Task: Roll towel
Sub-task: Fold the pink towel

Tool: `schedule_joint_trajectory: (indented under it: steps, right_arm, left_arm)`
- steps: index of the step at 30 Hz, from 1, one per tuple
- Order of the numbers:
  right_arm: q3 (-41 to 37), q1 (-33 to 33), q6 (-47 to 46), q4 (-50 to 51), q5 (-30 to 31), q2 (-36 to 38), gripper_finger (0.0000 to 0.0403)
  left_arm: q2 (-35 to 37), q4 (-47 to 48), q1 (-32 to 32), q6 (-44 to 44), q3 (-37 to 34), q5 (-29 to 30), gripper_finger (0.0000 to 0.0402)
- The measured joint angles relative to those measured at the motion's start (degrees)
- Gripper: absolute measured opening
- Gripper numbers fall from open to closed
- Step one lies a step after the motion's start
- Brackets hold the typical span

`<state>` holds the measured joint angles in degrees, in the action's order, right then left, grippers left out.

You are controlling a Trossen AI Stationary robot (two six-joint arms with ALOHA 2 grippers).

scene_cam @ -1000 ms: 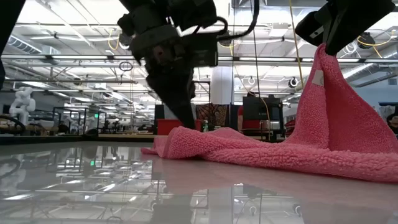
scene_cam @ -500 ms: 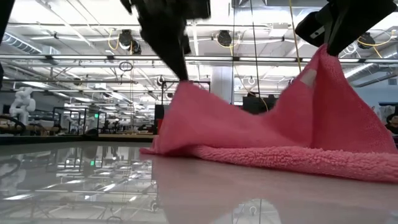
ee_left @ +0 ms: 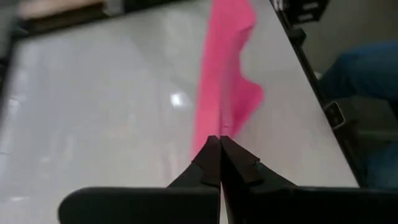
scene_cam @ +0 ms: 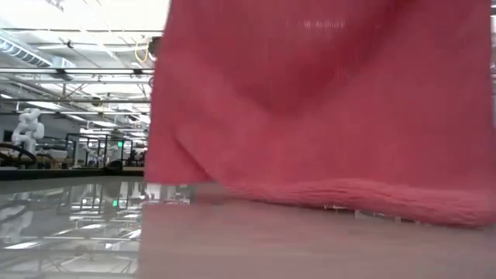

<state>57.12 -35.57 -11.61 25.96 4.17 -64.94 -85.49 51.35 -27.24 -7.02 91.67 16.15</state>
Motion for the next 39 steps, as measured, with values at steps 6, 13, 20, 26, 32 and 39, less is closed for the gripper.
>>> schedule_joint_trajectory:
  steps: [6,13,20,26,32,39]
  right_arm:
    - [0.0,-0.9,3.3,-0.2,7.4,5.9,0.0]
    - [0.0,6.4,-0.4,13.0,20.8,6.4,0.0]
    - [0.0,17.4,-4.3,22.5,18.7,-3.9,0.0]
    - [0.0,23.9,-0.9,24.1,18.7,-15.4,0.0]
    - [0.0,28.4,0.9,27.0,25.1,-22.6,0.0]
    - [-2.8,33.2,-3.0,25.8,33.2,-23.4,0.0012]
  left_arm:
    - [1.2,6.1,-1.9,0.4,3.1,11.7,0.0]
    - [-2.5,9.2,5.4,1.4,-0.9,14.4,0.0]
    - [-12.7,7.2,15.0,3.4,-7.5,13.6,0.0]
    - [-21.8,0.8,19.4,7.6,-10.6,11.8,0.0]
    - [-25.8,-2.1,22.1,8.9,-10.7,12.8,0.0]
    - [-25.6,-2.6,23.9,7.7,-10.7,21.7,0.0042]
